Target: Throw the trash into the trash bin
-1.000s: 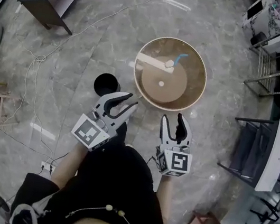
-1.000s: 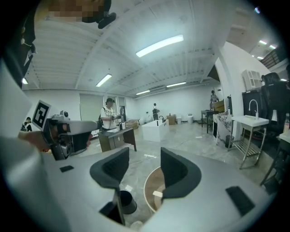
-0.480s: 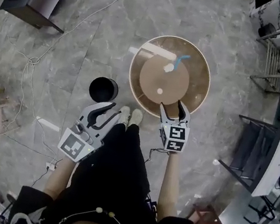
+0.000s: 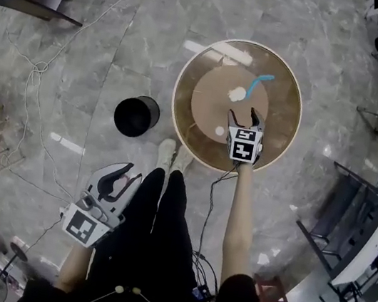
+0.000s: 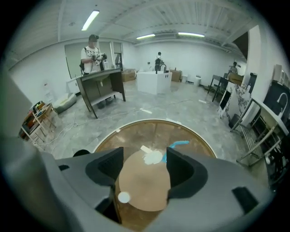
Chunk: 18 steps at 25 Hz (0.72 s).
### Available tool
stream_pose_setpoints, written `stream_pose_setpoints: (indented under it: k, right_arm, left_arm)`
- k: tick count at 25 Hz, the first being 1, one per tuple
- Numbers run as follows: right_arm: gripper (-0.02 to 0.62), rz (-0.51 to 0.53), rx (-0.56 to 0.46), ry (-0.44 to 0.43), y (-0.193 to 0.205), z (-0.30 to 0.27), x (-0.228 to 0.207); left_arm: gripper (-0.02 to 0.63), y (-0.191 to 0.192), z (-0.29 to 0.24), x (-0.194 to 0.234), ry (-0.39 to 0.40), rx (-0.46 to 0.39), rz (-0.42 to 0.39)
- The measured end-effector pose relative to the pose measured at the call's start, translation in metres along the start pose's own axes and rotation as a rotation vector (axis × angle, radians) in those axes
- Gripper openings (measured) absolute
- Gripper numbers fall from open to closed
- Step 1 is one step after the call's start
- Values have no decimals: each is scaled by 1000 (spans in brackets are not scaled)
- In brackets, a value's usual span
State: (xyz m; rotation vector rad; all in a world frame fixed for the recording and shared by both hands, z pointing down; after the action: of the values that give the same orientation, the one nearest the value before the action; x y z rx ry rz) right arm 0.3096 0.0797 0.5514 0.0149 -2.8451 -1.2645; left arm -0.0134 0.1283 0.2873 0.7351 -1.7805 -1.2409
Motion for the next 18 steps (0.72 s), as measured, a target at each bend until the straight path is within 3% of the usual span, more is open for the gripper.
stream_pose_setpoints:
  k: [7, 18]
  right_arm:
    - [305, -38, 134, 11, 58, -83, -30]
    - [282, -114, 242, -3, 88, -142, -55]
  left_arm:
    - [98, 41, -1, 17, -59, 50, 69]
    - [96, 71, 5, 15, -104, 119, 102]
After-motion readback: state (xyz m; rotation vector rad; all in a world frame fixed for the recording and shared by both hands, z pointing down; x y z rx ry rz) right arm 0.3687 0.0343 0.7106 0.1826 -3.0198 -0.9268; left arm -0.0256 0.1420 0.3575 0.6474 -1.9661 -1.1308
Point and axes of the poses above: the fingertips, and each gripper's own axes: z backward along the fingers, x to its left, y out of its underside, the point moved 4 cm from there along z, backward along the fingers, and after that the axes turned 11 degrees about -x, right-handed, at the moved point
